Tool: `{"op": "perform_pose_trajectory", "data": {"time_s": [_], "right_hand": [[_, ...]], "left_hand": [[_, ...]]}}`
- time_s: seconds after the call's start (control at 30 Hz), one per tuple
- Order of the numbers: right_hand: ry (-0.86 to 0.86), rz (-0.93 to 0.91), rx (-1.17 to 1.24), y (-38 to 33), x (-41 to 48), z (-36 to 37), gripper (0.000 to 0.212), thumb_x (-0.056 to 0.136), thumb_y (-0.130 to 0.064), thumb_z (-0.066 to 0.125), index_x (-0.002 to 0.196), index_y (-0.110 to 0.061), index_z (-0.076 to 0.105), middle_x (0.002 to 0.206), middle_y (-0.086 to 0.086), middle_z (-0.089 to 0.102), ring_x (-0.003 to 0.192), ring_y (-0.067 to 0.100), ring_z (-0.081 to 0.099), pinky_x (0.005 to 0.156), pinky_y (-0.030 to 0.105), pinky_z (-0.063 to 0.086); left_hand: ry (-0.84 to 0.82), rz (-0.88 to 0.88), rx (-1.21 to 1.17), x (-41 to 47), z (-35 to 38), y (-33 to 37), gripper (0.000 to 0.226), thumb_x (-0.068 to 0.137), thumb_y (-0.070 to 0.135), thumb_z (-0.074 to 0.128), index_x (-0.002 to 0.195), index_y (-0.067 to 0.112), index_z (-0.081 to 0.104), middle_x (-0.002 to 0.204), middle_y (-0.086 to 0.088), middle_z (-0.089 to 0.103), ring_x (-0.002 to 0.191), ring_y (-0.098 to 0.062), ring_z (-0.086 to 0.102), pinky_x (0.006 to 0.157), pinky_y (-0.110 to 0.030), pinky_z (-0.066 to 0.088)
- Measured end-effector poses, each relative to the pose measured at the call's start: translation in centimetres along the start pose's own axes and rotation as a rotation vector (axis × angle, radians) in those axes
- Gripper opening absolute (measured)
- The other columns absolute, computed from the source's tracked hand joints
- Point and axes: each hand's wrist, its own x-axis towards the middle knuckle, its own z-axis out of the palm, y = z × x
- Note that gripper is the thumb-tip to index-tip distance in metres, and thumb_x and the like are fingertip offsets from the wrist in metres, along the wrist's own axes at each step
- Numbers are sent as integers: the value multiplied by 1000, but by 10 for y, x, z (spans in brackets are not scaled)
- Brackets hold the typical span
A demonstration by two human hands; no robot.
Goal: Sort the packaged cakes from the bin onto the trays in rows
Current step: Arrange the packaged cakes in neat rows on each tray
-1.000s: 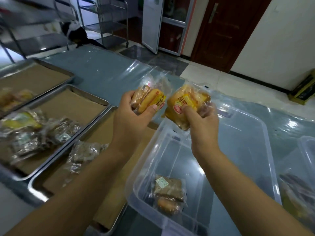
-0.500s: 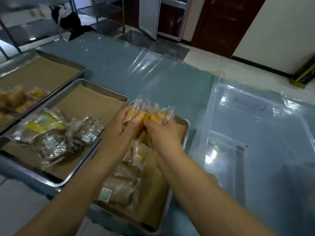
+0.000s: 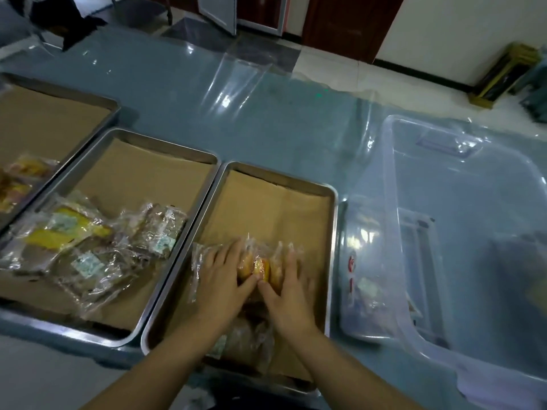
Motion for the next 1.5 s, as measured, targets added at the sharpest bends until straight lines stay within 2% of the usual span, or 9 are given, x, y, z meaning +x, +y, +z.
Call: {"op": "perform_pose_trajectory", "data": {"time_s": [0.1,0.37,0.53,0.67,0.77,1.0,1.13,1.33,1.5], "right_hand": [[-5,-52,-235,8,3,7,87,89,-50,52,143,-42,-16,156,-6,-13,144,25,-7,115,49,14],[77,-178,-213,-27,1,-19,85,85,-39,56,149,-20,3,157,0,6,144,20,-2,115,36,5],[158,-335,-30,-84,-16,-70,72,83,-39,57,143,-33,18,151,-15,14,140,8,11,115,38,22],[189,-453,-61,-101,-25,-125,49,83,-38,58,128,-37,41,135,-17,38,128,4,30,106,27,32],[178,-486,-91,-92,-24,-168,36,80,-37,60,115,-37,53,116,-19,51,112,1,42,91,21,40],[234,-430,-102,-11,12,-258,20,78,-34,63,99,-36,62,95,-20,62,93,1,57,84,29,49],[-35,-367,-521,50,50,-274,29,85,-31,62,113,-28,61,110,-8,65,96,10,61,86,28,49],[-568,-671,-1058,125,69,-244,65,82,-50,59,136,-18,41,130,6,49,113,27,48,93,41,42],[-522,-813,-1161,160,66,-217,102,66,-71,59,142,-16,18,139,11,35,115,35,38,94,51,36]], "left_hand": [[-4,129,119,2,-2,-6,68,79,42,66,140,29,38,144,8,38,130,-14,21,105,-37,23],[121,143,-23,16,-12,11,38,75,25,75,112,17,65,125,0,56,126,-20,34,103,-28,21],[266,127,-347,42,-47,67,23,75,35,71,96,31,64,103,15,56,109,-14,47,88,-27,36],[75,76,-760,44,-66,123,24,72,46,62,93,34,66,100,7,65,99,-24,61,83,-51,51],[65,202,-720,39,-65,162,23,74,42,60,93,29,66,95,1,65,94,-24,62,79,-52,51],[118,312,-449,34,-28,226,12,82,19,65,87,30,67,89,17,63,91,-1,56,80,-33,49],[54,351,-380,28,-11,242,10,84,26,64,91,33,65,94,20,62,96,0,54,82,-27,48],[0,328,-193,25,4,248,14,86,32,60,92,44,56,91,38,45,97,14,45,79,-7,29],[9,300,-149,26,13,247,15,88,32,59,95,44,55,91,39,42,101,19,38,78,-6,27]]}}
